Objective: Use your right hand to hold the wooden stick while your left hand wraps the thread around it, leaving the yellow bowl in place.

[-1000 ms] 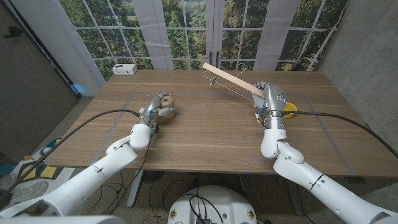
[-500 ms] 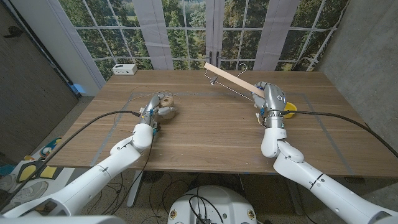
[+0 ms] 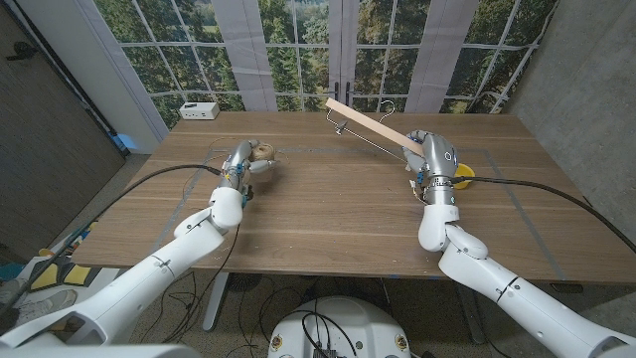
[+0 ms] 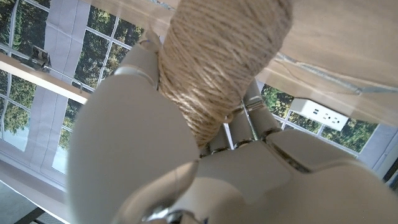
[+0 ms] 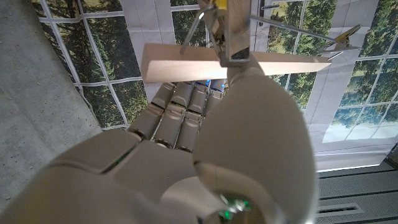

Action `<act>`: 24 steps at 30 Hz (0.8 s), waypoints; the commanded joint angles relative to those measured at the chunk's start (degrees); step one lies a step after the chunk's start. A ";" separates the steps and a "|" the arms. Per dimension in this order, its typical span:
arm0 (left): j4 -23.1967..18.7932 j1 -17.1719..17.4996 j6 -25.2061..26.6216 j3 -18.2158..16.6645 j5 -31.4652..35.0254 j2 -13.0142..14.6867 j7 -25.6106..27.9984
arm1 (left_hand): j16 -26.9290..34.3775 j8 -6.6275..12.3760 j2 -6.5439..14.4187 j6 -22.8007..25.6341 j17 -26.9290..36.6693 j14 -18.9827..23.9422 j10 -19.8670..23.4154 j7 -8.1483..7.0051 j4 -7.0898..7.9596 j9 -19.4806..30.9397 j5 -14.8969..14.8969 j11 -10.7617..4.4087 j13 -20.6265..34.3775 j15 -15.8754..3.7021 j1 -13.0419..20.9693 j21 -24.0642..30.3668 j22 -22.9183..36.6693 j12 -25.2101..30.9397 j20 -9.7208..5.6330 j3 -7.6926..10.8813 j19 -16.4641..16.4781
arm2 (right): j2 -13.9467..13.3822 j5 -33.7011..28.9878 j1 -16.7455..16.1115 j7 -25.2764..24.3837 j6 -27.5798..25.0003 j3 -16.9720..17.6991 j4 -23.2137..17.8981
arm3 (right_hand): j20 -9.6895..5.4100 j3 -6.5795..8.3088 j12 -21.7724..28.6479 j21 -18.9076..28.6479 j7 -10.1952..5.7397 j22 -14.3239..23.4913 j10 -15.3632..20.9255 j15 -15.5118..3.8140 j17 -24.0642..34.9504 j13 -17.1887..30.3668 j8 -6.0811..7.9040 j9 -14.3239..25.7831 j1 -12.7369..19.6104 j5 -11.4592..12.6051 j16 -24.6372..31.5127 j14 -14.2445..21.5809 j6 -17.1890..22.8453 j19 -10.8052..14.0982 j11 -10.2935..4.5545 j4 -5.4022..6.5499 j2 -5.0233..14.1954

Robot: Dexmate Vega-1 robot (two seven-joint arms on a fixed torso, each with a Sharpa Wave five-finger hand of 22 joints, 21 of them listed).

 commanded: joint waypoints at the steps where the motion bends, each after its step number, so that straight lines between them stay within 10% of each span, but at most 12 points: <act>1: -9.50 -3.35 8.05 -0.99 1.83 4.87 -5.19 | 12.97 0.10 10.73 7.17 13.13 20.30 2.91 1.65 0.64 0.22 0.41 -1.76 1.17 -17.68 11.32 4.63 9.92 0.60 -10.17 0.19 5.47 | -0.67 3.08 -0.98 -1.10 6.11 1.41 0.81 | -2.95 0.19 8.19 0.53 -5.47 0.01 5.92 -7.95 0.21 6.78 0.44 9.00 5.86 0.43 -0.23 1.59 5.78 -0.36 -4.86 0.40 6.27; 24: -14.13 -17.32 23.35 2.92 7.57 8.62 -16.06 | 16.99 -0.15 10.61 8.45 22.01 18.16 3.41 1.82 0.75 0.27 0.70 -1.63 4.54 -17.52 12.16 9.63 10.58 0.38 -9.87 -0.17 3.71 | -0.27 4.65 -3.00 -3.48 15.91 3.16 1.65 | -2.98 -0.18 8.13 2.05 -5.42 -0.28 5.99 -7.99 1.02 6.73 0.44 8.90 6.11 0.68 -1.21 1.99 5.73 -0.94 -4.96 0.50 6.26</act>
